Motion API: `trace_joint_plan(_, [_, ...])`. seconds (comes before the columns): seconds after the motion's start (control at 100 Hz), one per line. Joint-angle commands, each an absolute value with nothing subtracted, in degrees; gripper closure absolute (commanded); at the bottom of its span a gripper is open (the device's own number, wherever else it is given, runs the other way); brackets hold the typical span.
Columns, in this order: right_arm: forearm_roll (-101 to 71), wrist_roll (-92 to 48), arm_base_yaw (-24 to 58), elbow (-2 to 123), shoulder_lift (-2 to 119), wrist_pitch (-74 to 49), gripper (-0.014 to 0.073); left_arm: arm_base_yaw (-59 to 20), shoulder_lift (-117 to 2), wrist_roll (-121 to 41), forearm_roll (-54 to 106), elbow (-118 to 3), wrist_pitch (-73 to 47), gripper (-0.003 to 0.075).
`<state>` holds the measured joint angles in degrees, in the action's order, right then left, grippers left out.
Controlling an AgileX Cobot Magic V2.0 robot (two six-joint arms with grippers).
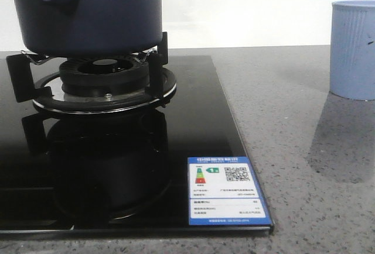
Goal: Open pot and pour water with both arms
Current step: 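Close the left gripper on the blue lid knob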
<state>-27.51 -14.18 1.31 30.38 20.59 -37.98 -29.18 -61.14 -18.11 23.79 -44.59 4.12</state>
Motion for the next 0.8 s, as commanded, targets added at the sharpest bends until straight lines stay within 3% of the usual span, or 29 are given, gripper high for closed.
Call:
trace_joint_plan(0.0, [-28.81,-15.04,1.33,32.41,21.50,-34.10,0.0123,-29.64,-62.59,-18.24,23.34,-47.97,8.36,0.0195])
trace_joint_plan(0.79, [-28.81,-15.04,1.33,32.41,21.50,-34.79,0.0123,-29.92,-72.26,-18.24,22.90,-54.88,11.50,0.0195])
